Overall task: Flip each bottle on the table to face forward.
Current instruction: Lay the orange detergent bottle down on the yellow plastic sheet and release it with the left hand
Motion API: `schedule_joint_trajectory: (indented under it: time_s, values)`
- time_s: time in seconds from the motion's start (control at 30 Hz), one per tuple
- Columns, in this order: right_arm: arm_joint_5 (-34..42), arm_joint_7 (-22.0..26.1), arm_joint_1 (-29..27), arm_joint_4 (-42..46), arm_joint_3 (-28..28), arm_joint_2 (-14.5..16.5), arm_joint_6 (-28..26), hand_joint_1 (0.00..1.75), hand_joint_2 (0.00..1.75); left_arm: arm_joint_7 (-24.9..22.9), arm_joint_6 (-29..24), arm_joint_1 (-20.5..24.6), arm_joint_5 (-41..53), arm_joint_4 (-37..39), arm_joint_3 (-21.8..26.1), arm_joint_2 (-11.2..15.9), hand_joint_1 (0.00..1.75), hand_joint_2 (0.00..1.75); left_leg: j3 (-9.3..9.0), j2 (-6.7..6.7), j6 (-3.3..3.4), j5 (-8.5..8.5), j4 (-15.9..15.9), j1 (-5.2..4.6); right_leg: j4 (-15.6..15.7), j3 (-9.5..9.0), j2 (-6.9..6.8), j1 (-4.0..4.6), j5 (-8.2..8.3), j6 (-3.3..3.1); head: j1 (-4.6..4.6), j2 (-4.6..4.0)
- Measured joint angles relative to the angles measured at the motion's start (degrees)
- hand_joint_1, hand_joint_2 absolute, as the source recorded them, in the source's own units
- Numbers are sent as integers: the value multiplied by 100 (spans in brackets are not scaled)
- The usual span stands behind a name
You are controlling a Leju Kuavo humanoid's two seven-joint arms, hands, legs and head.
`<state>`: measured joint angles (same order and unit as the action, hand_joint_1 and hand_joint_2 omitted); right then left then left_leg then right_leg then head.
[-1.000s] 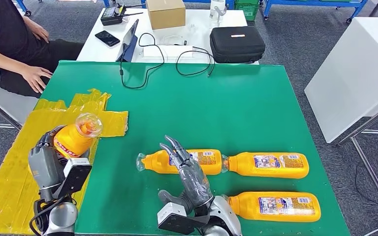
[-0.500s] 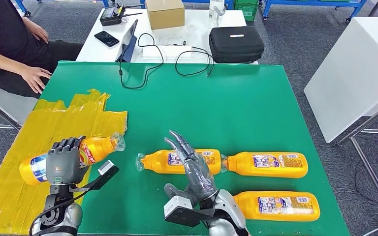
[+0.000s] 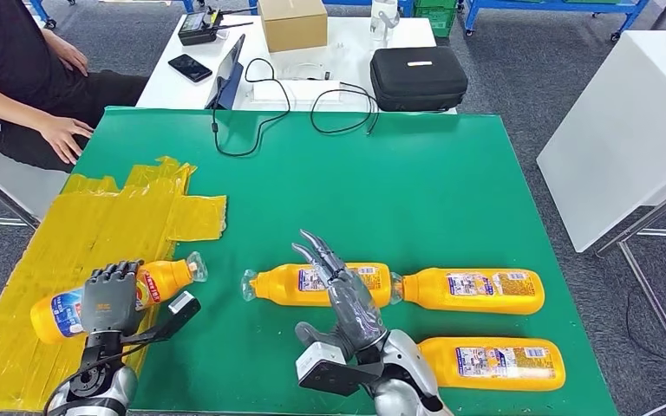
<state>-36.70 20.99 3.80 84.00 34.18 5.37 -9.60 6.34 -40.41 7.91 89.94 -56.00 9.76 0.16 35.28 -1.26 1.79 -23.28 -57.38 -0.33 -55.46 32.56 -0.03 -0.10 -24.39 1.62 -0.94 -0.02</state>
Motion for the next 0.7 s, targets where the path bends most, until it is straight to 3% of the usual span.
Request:
schedule_joint_trajectory:
  time_s: [0.7]
  values:
    - [57, 19, 69, -101, 39, -17, -2, 0, 0, -295, -35, 382, -61, 824, -410, 222, 175, 175, -69, -11, -17, 10, 6, 3, -8, -49, -4, 2, -2, -7, 2, 0]
